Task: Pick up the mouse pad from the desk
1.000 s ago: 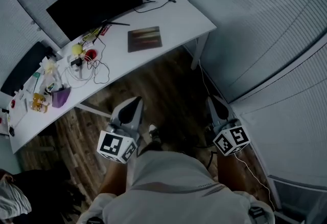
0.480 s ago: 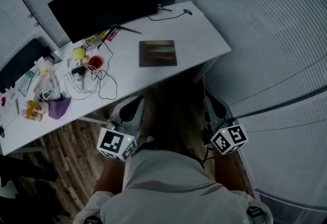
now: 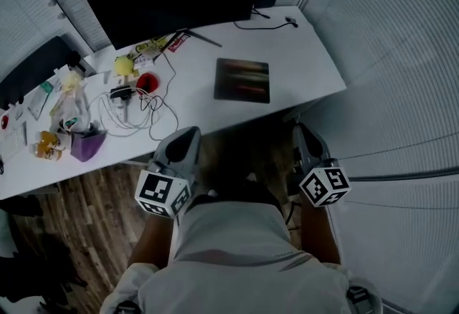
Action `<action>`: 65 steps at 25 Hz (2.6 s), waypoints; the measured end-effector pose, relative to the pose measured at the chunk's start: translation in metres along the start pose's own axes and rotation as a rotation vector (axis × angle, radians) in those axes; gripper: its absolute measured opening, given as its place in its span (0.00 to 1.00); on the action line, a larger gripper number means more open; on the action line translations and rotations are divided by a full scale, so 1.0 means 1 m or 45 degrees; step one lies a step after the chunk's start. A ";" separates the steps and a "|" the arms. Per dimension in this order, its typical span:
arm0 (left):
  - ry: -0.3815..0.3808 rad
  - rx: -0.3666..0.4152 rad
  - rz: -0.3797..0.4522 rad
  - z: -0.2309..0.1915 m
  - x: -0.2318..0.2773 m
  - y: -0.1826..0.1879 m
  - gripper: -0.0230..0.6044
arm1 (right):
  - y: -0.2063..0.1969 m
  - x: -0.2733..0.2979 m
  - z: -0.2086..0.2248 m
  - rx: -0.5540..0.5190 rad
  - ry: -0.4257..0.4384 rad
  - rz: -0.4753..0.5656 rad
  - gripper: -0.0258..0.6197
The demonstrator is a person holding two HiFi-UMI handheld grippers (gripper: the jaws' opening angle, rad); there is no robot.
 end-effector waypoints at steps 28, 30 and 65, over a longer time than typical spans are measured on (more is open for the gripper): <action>0.245 0.004 -0.577 -0.115 0.312 -0.101 0.19 | -0.042 0.284 0.214 0.026 0.084 -0.591 0.30; 0.206 0.011 -0.667 -0.127 0.325 -0.126 0.26 | -0.065 0.294 0.216 0.035 0.037 -0.666 0.35; 0.115 -0.041 -1.115 -0.132 0.358 -0.269 0.41 | -0.210 0.327 0.208 -0.097 -0.238 -1.093 0.33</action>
Point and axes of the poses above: the fingertips, and each gripper's own axes: x forward along the fingers, z to its right, y out of its top, the point moved 2 cm from there along -x, backward along the fingers, and after that the axes turned 5 degrees about x, right-handed, at the moved point
